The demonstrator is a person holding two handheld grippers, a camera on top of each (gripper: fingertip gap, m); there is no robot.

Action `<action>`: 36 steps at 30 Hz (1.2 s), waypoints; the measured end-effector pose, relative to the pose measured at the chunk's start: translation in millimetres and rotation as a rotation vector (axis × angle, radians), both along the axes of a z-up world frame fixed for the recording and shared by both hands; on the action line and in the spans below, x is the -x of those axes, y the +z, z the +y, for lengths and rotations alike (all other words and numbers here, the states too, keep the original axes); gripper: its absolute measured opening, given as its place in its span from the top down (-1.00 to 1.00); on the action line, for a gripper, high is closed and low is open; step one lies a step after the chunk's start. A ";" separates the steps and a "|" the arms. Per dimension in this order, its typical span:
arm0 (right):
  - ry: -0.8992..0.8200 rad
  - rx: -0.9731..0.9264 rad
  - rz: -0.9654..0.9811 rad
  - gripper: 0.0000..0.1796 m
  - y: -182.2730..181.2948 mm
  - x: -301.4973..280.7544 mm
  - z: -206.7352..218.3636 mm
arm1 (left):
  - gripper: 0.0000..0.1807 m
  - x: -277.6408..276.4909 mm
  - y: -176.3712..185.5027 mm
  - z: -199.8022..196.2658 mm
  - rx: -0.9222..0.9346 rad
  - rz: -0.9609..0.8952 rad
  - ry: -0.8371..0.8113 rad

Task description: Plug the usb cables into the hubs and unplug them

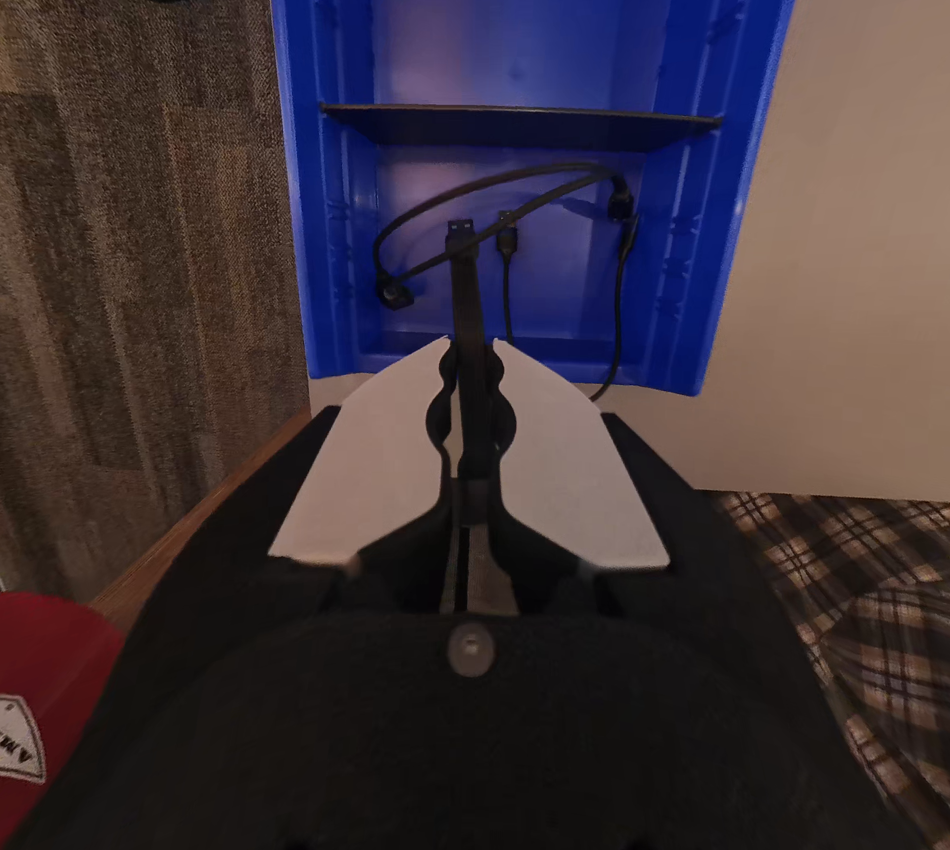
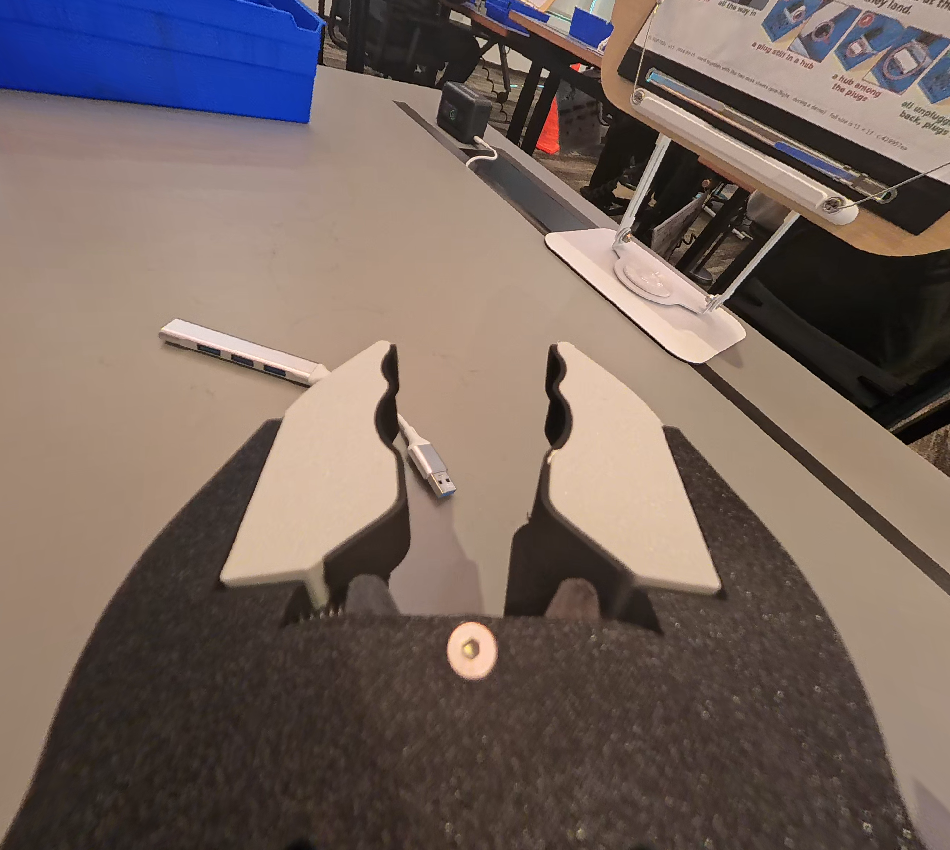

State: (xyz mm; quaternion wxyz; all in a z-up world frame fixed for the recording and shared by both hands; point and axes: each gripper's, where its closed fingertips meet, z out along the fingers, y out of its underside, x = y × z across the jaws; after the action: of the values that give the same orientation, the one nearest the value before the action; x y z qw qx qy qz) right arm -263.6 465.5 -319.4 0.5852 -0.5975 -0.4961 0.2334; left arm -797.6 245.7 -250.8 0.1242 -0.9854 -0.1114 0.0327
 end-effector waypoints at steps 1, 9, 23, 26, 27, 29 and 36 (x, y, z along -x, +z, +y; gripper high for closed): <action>0.000 0.000 0.002 0.40 0.2 -0.2 0.1 | 0.90 -2.5 5.1 1.1 -0.004 0.007 -0.010; 0.002 -0.001 0.000 0.40 0.1 0.0 -0.3 | 0.90 -11.1 32.1 5.6 0.030 0.068 -0.056; 0.002 0.003 0.005 0.40 0.4 -1.0 -0.1 | 0.91 -34.5 -21.1 1.1 0.206 -0.136 -0.101; 0.003 0.006 -0.002 0.40 -1.8 -0.5 0.3 | 0.90 -42.8 -11.7 7.9 0.174 -0.144 -0.129; 0.003 0.007 -0.005 0.40 -2.4 0.0 0.3 | 0.89 -46.3 -6.6 11.5 0.156 -0.149 -0.139; 0.005 0.003 -0.008 0.40 -2.5 0.7 -0.3 | 0.90 -56.8 4.2 20.8 0.109 -0.171 -0.161; -0.003 0.021 0.015 0.40 -0.7 -2.4 2.3 | 0.90 -141.0 29.0 58.3 -0.008 -0.249 -0.367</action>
State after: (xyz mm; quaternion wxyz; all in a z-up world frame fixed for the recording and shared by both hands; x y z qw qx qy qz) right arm -261.2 467.8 -320.1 0.5831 -0.6024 -0.4883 0.2423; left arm -656.6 304.0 -221.8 0.1172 -0.9851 0.0551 -0.1128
